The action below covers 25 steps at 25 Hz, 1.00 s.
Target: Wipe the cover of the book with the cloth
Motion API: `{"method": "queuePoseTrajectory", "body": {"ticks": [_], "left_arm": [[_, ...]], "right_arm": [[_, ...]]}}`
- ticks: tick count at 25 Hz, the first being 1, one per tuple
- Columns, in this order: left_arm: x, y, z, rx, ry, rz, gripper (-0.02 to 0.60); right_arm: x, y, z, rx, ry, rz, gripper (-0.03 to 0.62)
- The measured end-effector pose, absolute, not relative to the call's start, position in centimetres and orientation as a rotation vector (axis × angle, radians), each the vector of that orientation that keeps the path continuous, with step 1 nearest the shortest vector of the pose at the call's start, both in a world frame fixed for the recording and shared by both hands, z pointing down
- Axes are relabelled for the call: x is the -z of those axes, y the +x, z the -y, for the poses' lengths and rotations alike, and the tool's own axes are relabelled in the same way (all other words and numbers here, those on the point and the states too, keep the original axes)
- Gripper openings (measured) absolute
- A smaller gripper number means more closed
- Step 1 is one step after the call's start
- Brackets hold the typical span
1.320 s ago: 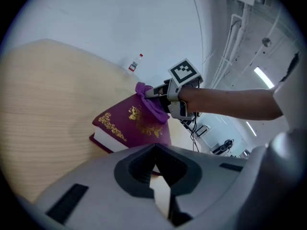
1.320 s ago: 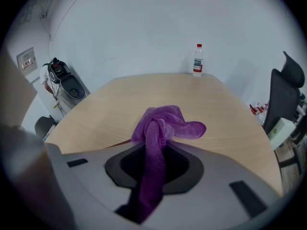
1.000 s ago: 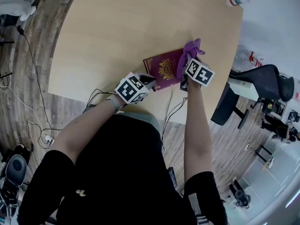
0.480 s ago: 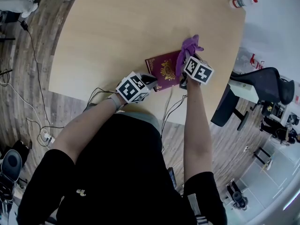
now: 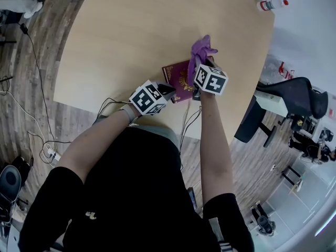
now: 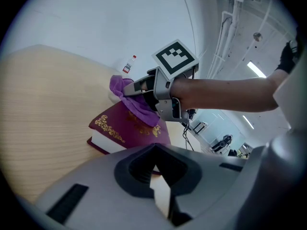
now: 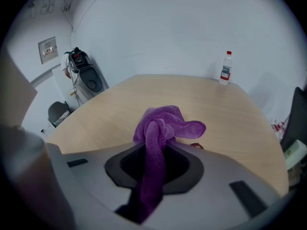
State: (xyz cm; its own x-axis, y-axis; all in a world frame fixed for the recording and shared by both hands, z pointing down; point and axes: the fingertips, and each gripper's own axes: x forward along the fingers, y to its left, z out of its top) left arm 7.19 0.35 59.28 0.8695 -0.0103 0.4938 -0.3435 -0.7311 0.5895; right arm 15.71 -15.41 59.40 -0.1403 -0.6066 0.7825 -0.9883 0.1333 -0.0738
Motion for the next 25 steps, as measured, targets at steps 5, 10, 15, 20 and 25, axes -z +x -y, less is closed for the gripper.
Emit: {"method": "queuePoseTrajectory", "body": {"ticks": [5, 10, 15, 20, 25], "left_arm": [[-59.2, 7.2, -0.3, -0.606, 2.329, 0.25, 0.018], [-59.2, 7.3, -0.4, -0.599, 2.327, 0.246, 0.018], [-59.1, 7.3, -0.4, -0.59, 2.323, 0.241, 0.018], [-59.2, 7.2, -0.3, -0.583, 2.32, 0.235, 0.018], [-59.2, 7.3, -0.4, -0.581, 2.318, 0.226, 0.018]], "right_arm": [[-59.5, 13.5, 15.1, -0.786, 1.462, 1.849, 0.091], [-59.7, 11.2, 14.4, -0.753, 1.37, 1.885, 0.091], [-59.6, 9.3, 13.7, -0.731, 1.319, 1.919, 0.091], [-59.7, 7.3, 12.9, -0.739, 1.258, 1.95, 0.091], [-59.7, 5.9, 12.3, -0.751, 1.21, 1.977, 0.091]]}}
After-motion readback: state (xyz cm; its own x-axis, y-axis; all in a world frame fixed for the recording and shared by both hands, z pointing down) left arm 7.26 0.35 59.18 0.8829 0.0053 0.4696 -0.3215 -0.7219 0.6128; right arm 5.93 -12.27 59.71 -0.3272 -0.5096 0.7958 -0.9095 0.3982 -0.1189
